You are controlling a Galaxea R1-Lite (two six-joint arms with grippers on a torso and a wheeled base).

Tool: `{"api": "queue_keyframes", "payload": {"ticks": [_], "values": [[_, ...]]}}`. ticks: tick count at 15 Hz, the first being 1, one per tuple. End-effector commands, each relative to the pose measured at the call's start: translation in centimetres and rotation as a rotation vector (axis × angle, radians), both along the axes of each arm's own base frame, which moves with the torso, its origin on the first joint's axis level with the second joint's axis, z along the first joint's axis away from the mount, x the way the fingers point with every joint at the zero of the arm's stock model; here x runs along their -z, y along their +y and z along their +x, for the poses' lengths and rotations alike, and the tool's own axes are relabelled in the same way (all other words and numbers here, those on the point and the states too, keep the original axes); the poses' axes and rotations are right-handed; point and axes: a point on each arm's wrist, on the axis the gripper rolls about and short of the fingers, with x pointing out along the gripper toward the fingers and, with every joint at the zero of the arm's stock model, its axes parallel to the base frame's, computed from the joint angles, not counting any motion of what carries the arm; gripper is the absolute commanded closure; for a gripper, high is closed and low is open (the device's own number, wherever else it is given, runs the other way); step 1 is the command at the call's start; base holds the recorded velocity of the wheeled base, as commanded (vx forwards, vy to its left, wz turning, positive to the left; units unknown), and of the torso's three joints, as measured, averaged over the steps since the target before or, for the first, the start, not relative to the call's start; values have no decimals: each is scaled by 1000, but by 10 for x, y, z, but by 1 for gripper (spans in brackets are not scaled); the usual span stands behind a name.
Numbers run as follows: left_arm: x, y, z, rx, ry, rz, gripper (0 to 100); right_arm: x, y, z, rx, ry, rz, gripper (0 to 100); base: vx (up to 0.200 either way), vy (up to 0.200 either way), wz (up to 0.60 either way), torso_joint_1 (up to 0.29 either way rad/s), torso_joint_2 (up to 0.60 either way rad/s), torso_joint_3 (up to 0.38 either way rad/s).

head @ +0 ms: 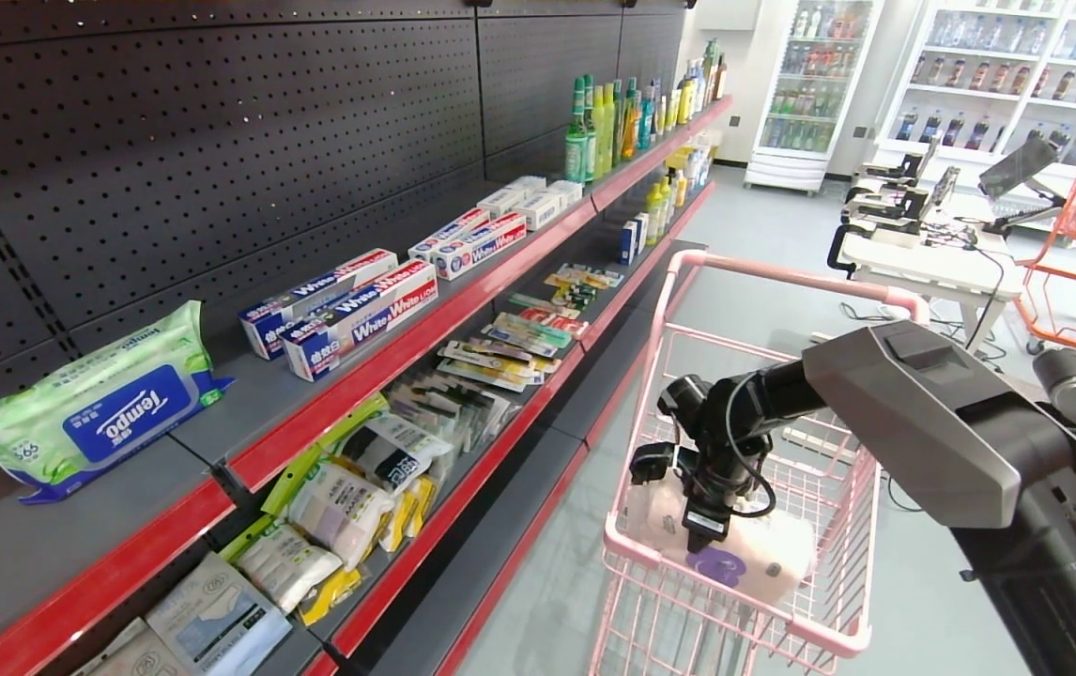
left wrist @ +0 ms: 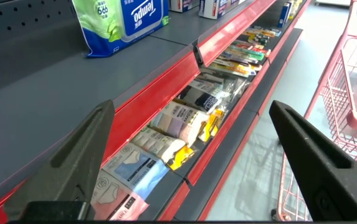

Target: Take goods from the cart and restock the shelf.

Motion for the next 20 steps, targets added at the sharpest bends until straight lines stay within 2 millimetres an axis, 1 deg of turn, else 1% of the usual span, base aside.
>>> {"api": "queue_keyframes", "payload": {"ticks": [1,3,4,5,6,7,9,10,12,13,14,15,17,18,19,20], "values": [[0,0,0,0,1,0,0,-27,-5,6,23,-82,26,100,0,0,0,0,0,0],[0,0,0,-1,1,0,0,-49,-15,15,84,-204,36,100,0,0,0,0,0,0],[0,0,0,0,1,0,0,-70,-28,19,136,-277,22,100,0,0,0,0,0,0],[0,0,0,0,1,0,0,-82,-37,19,160,-303,19,100,0,0,0,0,0,0],[0,0,0,-1,1,0,0,-107,-54,15,199,-349,24,100,0,0,0,0,0,0],[0,0,0,0,1,0,0,-122,-61,11,215,-373,29,100,0,0,0,0,0,0],[0,0,0,-1,1,0,0,-159,-77,-8,247,-437,41,100,0,0,0,0,0,0],[0,0,0,-1,1,0,0,-174,-82,-17,261,-464,50,100,0,0,0,0,0,0],[0,0,0,-1,1,0,0,-207,-87,-39,343,-545,85,100,0,0,0,0,0,0],[0,0,0,0,1,0,0,-215,-87,-44,369,-569,102,100,0,0,0,0,0,0],[0,0,0,2,1,0,0,-243,-90,-62,443,-657,169,100,0,0,0,0,0,0],[0,0,0,0,1,0,0,-261,-94,-78,485,-716,213,100,0,0,0,0,0,0],[0,0,0,0,1,0,0,-293,-106,-125,564,-801,287,100,0,0,0,0,0,0],[0,0,0,0,1,0,0,-300,-111,-142,593,-821,310,100,0,0,0,0,0,0],[0,0,0,-1,1,0,0,-309,-119,-169,659,-867,359,100,0,0,0,0,0,0],[0,0,0,-1,1,0,0,-313,-122,-181,685,-898,385,100,0,0,0,0,0,0]]}}
